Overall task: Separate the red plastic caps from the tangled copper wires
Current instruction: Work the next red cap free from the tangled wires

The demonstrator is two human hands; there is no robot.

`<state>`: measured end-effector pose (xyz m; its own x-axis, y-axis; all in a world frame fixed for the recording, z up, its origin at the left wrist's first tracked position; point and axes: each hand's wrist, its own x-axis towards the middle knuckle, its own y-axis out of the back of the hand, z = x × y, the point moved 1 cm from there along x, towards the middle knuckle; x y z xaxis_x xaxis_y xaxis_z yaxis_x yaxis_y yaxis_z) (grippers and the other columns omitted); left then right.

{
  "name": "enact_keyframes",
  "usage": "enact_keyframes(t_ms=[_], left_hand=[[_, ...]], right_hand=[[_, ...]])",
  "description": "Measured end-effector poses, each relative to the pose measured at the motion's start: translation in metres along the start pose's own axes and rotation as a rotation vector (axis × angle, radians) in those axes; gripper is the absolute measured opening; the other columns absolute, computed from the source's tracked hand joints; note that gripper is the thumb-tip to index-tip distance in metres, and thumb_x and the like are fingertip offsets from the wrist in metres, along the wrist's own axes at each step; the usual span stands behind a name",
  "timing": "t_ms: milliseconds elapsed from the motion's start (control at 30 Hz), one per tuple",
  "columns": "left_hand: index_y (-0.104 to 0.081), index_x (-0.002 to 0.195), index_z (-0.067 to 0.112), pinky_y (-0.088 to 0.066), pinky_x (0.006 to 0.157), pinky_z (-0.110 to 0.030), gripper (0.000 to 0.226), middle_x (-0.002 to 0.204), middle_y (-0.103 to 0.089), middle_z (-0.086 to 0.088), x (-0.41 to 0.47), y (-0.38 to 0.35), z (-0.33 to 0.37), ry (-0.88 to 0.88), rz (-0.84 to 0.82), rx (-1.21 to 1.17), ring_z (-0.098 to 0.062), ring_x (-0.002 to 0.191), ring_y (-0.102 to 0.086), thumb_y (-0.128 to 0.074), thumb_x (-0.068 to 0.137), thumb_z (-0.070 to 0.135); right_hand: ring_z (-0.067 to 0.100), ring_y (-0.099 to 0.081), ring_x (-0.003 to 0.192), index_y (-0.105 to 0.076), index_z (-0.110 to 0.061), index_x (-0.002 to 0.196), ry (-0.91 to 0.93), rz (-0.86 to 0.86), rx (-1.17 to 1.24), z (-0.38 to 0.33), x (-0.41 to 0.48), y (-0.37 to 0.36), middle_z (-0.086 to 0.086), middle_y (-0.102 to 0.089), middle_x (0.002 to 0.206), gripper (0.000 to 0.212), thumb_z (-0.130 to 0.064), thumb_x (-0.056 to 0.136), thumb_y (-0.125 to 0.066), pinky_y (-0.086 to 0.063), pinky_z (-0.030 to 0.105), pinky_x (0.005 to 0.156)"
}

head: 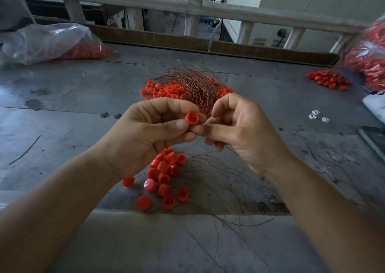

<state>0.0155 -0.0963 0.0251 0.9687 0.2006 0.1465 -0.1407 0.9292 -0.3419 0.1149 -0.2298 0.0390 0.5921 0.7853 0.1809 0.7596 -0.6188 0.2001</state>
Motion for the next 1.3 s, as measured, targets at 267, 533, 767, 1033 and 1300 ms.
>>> enact_keyframes(t_ms=[267, 533, 767, 1033, 1300], left_hand=[[-0.075, 0.077, 0.009, -0.054, 0.061, -0.017, 0.019, 0.076, -0.072, -0.008, 0.001, 0.0, -0.004, 0.059, 0.038, -0.014, -0.015, 0.071, -0.07, -0.064, 0.061, 0.007], [-0.074, 0.078, 0.007, -0.054, 0.062, -0.018, 0.023, 0.078, -0.072, -0.01, -0.001, -0.001, -0.004, 0.06, 0.055, -0.02, -0.016, 0.073, -0.07, -0.057, 0.066, 0.0], [-0.074, 0.077, 0.007, -0.054, 0.061, -0.018, 0.023, 0.078, -0.072, -0.01, -0.003, -0.001, -0.001, 0.05, 0.07, -0.026, -0.016, 0.072, -0.07, -0.056, 0.066, -0.001], [-0.074, 0.078, 0.007, -0.055, 0.061, -0.018, 0.023, 0.079, -0.072, -0.01, -0.002, 0.0, -0.001, 0.057, 0.07, -0.006, -0.016, 0.072, -0.07, -0.056, 0.067, -0.001], [-0.075, 0.078, 0.01, -0.054, 0.061, -0.018, 0.024, 0.078, -0.072, -0.008, -0.002, 0.0, -0.002, 0.062, 0.069, 0.023, -0.015, 0.073, -0.07, -0.056, 0.066, 0.0]], right_hand=[[0.007, -0.062, 0.055, -0.054, -0.014, 0.075, -0.045, -0.075, -0.043, 0.007, 0.005, 0.001, -0.005, -0.063, 0.056, 0.019, 0.0, 0.077, -0.067, -0.05, 0.019, 0.051], [-0.002, -0.051, 0.065, -0.065, -0.023, 0.08, -0.088, 0.345, -0.826, 0.039, 0.027, 0.061, -0.011, -0.062, 0.075, 0.011, -0.015, 0.086, -0.061, -0.032, 0.006, 0.053], [0.018, -0.057, 0.101, -0.067, -0.014, 0.108, -0.167, 0.269, -0.989, 0.057, 0.033, 0.062, 0.004, -0.064, 0.111, 0.023, -0.018, 0.087, -0.06, -0.035, 0.019, 0.079], [0.007, -0.053, 0.062, -0.053, -0.025, 0.063, -0.107, 0.388, -0.797, 0.048, 0.033, 0.066, -0.014, -0.054, 0.064, 0.026, -0.013, 0.076, -0.072, -0.038, 0.009, 0.055], [0.011, -0.064, 0.059, -0.055, -0.023, 0.066, -0.007, 0.359, -0.512, 0.034, 0.026, 0.055, -0.006, -0.064, 0.055, 0.024, -0.009, 0.079, -0.069, -0.052, 0.027, 0.06]])
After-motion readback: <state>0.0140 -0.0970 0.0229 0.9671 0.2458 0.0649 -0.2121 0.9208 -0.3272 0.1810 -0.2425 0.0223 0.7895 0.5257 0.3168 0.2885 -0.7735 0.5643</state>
